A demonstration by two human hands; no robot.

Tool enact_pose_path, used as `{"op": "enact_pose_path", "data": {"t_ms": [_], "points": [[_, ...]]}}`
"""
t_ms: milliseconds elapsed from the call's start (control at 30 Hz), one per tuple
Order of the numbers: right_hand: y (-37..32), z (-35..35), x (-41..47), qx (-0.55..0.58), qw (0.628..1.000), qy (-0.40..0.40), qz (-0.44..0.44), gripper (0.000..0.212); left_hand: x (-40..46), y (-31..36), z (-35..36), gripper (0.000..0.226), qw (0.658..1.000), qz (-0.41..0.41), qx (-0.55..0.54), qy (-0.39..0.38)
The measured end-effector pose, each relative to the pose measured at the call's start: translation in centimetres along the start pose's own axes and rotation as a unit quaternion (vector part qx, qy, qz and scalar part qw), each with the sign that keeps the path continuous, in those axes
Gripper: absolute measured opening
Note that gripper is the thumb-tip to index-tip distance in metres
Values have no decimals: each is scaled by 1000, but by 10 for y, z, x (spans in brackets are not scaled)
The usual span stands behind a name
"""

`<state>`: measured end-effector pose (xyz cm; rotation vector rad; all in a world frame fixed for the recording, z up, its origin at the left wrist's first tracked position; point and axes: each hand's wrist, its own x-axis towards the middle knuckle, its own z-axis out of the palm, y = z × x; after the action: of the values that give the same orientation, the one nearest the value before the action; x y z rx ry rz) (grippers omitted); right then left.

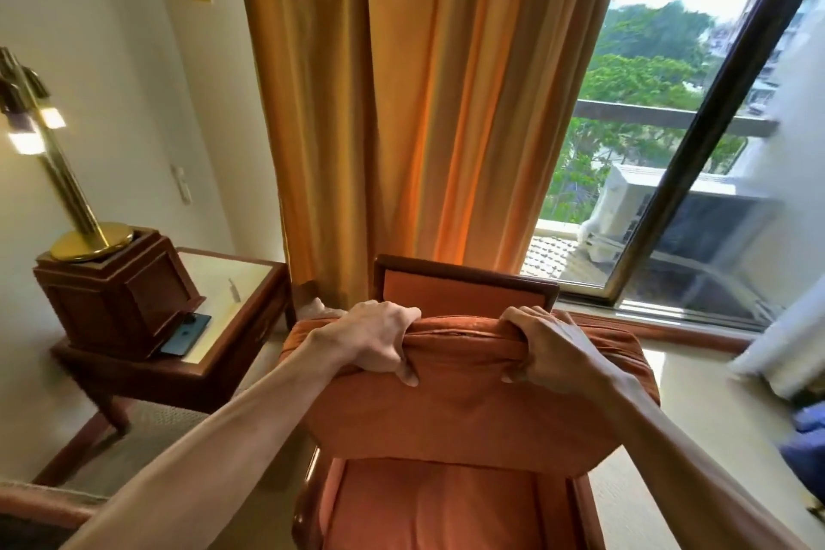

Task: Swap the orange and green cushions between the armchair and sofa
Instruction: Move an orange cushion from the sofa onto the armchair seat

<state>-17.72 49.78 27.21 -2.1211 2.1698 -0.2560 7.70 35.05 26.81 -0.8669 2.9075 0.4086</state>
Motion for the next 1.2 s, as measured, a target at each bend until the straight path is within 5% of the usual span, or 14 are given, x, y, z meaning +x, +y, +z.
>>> {"op": "enact_pose_path", "data": {"t_ms": [600, 900, 967, 1100, 1200], "points": [[148, 78, 178, 34, 991, -83, 100, 58, 264, -99, 52, 65, 999, 43, 2, -22], [158, 152, 216, 2, 989, -142, 35, 55, 286, -63, 157, 111, 998, -56, -2, -25], [166, 150, 216, 3, 986, -155, 66, 68, 299, -59, 168, 111, 996, -86, -15, -25], [240, 161, 165, -53, 928, -320, 185, 139, 310, -51, 196, 69, 994, -93, -19, -58], [275, 192, 105, 41, 899, -336, 278, 138, 316, -36, 202, 65, 993, -101, -26, -62]]}}
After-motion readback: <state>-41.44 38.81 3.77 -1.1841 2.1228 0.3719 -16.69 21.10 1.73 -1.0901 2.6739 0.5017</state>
